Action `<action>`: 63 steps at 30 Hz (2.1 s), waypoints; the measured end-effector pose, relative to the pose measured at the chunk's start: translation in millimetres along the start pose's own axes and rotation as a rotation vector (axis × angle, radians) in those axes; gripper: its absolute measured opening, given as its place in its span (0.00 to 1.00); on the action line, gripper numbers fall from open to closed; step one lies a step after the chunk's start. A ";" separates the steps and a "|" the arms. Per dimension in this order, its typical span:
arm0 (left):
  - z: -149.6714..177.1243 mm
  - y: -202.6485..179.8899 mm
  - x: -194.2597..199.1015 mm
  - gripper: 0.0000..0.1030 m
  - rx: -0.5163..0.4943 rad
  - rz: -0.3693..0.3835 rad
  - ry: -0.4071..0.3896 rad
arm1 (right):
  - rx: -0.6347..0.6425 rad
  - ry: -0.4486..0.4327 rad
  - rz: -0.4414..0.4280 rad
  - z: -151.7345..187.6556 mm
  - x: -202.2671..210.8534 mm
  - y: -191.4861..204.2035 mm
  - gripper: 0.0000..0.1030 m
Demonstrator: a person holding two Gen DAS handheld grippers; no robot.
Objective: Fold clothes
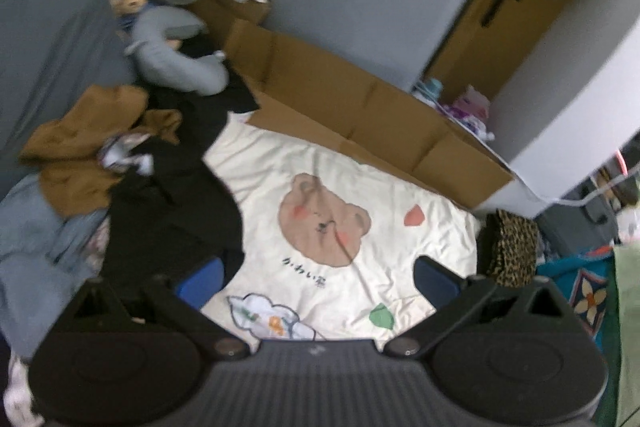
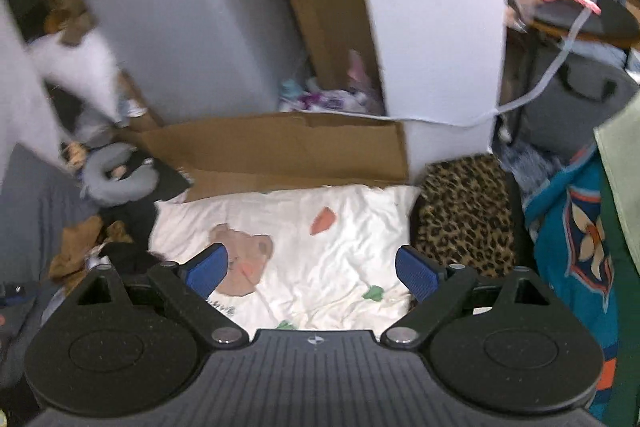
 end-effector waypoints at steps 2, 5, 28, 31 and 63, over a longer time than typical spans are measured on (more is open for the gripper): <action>7.2 7.2 14.0 1.00 0.030 -0.004 -0.013 | 0.021 -0.003 -0.007 5.4 10.6 8.6 0.93; 17.6 17.5 33.3 1.00 0.054 -0.014 -0.033 | 0.038 -0.021 -0.016 15.1 25.3 16.9 0.93; 97.7 62.0 102.9 1.00 0.069 -0.090 -0.088 | 0.066 0.002 -0.061 128.9 68.4 46.1 0.94; 99.7 54.9 110.6 1.00 0.056 -0.074 -0.108 | 0.082 -0.004 -0.065 137.3 73.8 48.5 0.94; 84.1 -16.9 91.6 1.00 -0.039 -0.050 -0.154 | 0.084 0.002 0.011 167.4 43.4 31.2 0.94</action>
Point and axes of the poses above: each gripper's, at about its wrist camera, not at the fingertips, and x roughly against the way its jaws point, y to its left, z to its underside, the point moved 3 cm from there along -x, roughly the way its jaws point, and after that the axes turned 9 degrees about -x, right-handed, at the moved point
